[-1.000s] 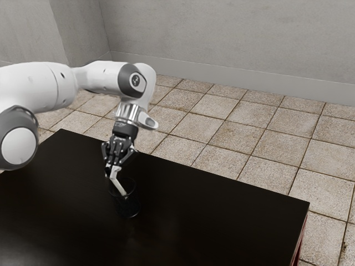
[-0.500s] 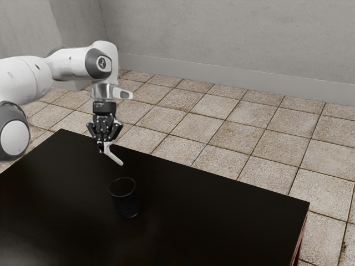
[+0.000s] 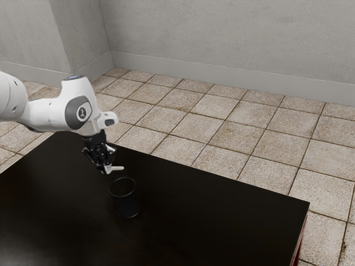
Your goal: Take the marker out of the pen holder and place it to the left of the pen holder.
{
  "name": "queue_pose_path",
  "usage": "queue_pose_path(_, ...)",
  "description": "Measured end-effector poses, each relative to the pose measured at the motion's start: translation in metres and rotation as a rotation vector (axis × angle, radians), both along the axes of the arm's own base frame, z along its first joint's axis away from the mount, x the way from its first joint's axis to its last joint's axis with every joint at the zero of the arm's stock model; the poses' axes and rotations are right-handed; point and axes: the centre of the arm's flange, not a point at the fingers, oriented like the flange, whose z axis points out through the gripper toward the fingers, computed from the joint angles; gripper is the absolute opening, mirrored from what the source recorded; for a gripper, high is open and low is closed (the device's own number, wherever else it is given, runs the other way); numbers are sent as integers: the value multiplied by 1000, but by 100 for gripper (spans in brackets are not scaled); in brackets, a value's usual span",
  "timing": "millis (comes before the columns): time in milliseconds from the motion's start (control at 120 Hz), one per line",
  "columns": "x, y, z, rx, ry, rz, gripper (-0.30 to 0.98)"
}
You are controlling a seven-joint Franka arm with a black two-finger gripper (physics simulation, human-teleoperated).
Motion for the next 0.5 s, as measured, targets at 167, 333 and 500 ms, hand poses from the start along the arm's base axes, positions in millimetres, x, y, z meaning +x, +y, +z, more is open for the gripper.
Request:
queue_pose_path(167, -15, 21, -6, -14, 3, 26, 10)
queue_pose_path(333, -27, 30, -17, -44, 41, 39, 7)
queue_pose_path(500, -3, -36, 179, 14, -179, -100, 39)
